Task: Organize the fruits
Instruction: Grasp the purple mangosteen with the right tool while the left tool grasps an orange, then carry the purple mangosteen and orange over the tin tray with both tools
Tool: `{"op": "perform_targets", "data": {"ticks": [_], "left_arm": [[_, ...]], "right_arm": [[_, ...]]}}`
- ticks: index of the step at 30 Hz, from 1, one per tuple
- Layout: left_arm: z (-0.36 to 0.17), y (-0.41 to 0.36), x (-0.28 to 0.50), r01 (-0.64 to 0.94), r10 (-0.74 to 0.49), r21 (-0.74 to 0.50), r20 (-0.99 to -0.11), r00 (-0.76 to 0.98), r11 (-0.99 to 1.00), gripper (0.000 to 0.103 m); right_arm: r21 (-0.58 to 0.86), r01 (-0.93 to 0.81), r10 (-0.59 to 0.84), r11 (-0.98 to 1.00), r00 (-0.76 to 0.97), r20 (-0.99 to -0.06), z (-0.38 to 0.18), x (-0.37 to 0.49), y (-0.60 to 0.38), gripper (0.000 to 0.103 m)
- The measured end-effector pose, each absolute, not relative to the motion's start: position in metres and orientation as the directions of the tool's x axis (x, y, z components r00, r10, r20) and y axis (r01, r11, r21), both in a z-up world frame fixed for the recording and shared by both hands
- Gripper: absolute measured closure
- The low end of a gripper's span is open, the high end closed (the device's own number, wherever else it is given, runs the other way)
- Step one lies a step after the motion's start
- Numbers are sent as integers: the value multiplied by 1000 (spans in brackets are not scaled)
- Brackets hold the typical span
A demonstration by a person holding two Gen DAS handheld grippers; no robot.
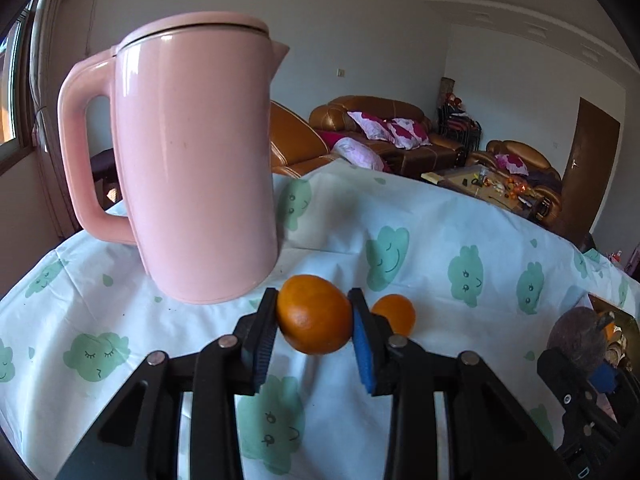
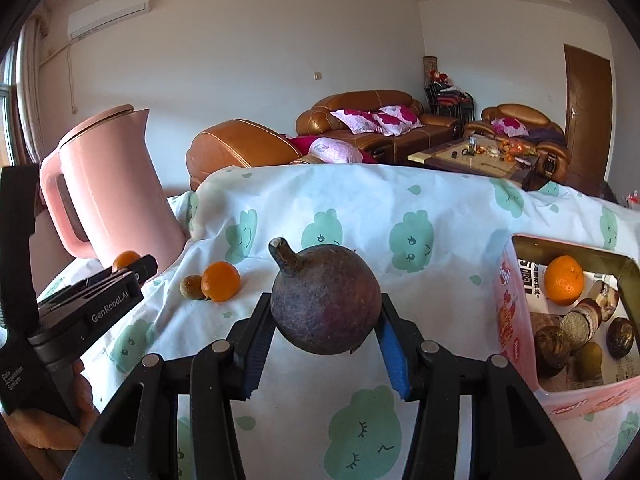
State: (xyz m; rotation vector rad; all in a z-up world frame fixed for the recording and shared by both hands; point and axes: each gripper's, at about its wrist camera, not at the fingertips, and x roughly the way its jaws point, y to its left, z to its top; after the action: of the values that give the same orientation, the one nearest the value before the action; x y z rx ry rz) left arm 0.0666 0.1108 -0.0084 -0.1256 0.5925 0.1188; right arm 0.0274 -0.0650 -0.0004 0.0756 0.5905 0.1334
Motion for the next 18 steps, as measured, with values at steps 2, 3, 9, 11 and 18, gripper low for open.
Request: {"op": "perform_targets", "data": {"ticks": [2, 3, 9, 11, 18], "left_arm": [[-7, 101, 69, -124, 63, -71, -561, 825, 990, 67], [-9, 96, 69, -114, 61, -59, -565, 823, 992, 67], [-7, 84, 59, -78, 28, -68, -548, 836, 995, 67], [-6, 79, 58, -55, 0, -85, -548, 836, 995, 67], [-3, 46, 38, 24, -37, -31, -525, 850, 999, 67]], "right_arm": [[85, -109, 138, 990, 832, -538, 1, 24, -61, 51], [76, -110, 134, 991, 836, -532, 2, 22, -60, 51], [51, -105, 116, 993, 848, -517, 5, 9, -66, 51], [44, -97, 106, 994, 852, -513, 6, 3, -70, 51], [7, -88, 80, 996, 861, -502, 8, -15, -83, 51]]}}
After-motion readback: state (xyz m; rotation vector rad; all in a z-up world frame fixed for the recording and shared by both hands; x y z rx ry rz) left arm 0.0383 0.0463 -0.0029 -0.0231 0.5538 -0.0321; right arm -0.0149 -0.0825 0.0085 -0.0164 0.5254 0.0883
